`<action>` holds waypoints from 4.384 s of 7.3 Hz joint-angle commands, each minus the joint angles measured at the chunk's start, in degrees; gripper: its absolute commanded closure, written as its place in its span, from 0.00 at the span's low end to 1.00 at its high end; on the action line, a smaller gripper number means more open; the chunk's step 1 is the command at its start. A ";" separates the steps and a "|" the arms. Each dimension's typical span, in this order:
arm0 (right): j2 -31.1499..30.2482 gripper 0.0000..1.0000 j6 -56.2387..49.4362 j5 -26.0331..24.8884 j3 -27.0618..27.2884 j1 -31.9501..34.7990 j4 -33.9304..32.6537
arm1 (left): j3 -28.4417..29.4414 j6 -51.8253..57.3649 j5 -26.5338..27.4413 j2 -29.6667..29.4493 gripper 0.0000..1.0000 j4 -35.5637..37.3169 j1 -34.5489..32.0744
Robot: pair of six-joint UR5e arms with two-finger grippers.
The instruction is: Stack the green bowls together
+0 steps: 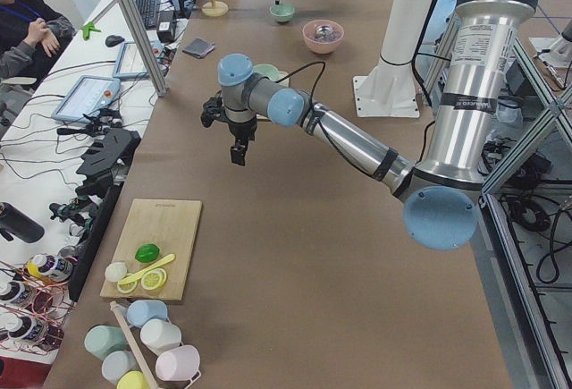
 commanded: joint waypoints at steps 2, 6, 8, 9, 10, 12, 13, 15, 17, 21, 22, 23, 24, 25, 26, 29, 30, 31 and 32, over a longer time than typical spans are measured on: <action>-0.83 0.41 1.95 0.16 -1.10 -1.07 2.80 | 0.34 6.39 -0.01 3.40 0.01 0.06 -2.97; -0.92 0.90 2.39 0.60 -0.40 -1.42 2.80 | 0.69 6.04 -0.01 3.23 0.01 0.06 -2.80; -0.83 1.00 2.39 0.60 -0.31 -1.86 2.80 | 0.69 6.04 -0.01 3.31 0.01 0.06 -2.80; -0.74 1.00 2.39 0.77 0.65 -1.86 2.63 | 0.78 6.04 -1.05 3.31 0.01 0.06 -2.80; -0.57 1.00 2.39 0.86 2.23 -1.86 2.01 | 0.78 5.95 -3.24 3.31 0.01 -0.02 -2.80; 2.05 1.00 2.48 3.14 2.42 -1.86 0.79 | 1.13 6.13 -3.61 3.66 0.01 -0.03 -2.88; 4.85 1.00 2.48 3.15 3.03 -1.86 -3.22 | 1.56 6.39 -3.52 3.84 0.01 -0.29 -3.06; 10.48 1.00 2.48 3.15 4.17 -1.60 -10.87 | 2.00 11.62 -3.09 5.24 0.01 -0.12 -5.85; 15.40 1.00 2.48 3.15 9.86 -1.60 -23.15 | 3.93 19.53 -3.00 7.61 0.01 -0.03 -10.51; 26.30 1.00 9.89 5.08 14.46 -4.39 -35.52 | 7.37 29.77 -3.08 9.90 0.01 0.06 -16.77; 28.85 1.00 15.34 4.73 14.46 -7.02 -35.43 | 7.37 29.77 -3.08 9.99 0.01 0.06 -16.77; 31.14 1.00 20.44 4.30 14.46 -9.57 -35.43 | 7.37 29.77 -3.17 9.99 0.01 0.06 -16.77; 33.25 1.00 25.72 2.38 14.46 -12.56 -35.26 | 7.46 29.33 -3.26 9.99 0.01 0.06 -16.68; 35.18 1.00 29.77 0.01 14.37 -15.63 -35.26 | 7.81 29.24 -3.35 9.91 0.01 0.06 -16.60; 36.33 1.00 33.12 -1.41 14.37 -17.84 -35.26 | 7.98 29.24 -3.43 9.91 0.01 0.06 -16.59; 37.58 1.00 37.45 -9.92 13.67 -25.22 -35.08 | 8.07 29.16 -3.52 9.82 0.01 0.06 -16.59; 38.53 1.00 38.24 -10.12 13.41 -25.85 -35.08 | 8.07 29.15 -3.52 9.82 0.01 0.06 -16.51; 39.94 1.00 41.29 -10.47 12.62 -26.64 -34.99 | 8.16 29.15 -3.52 9.82 0.01 0.06 -16.51; 41.17 1.00 41.93 -11.87 11.57 -27.35 -34.99 | 8.25 29.15 -3.52 9.82 0.01 0.06 -16.51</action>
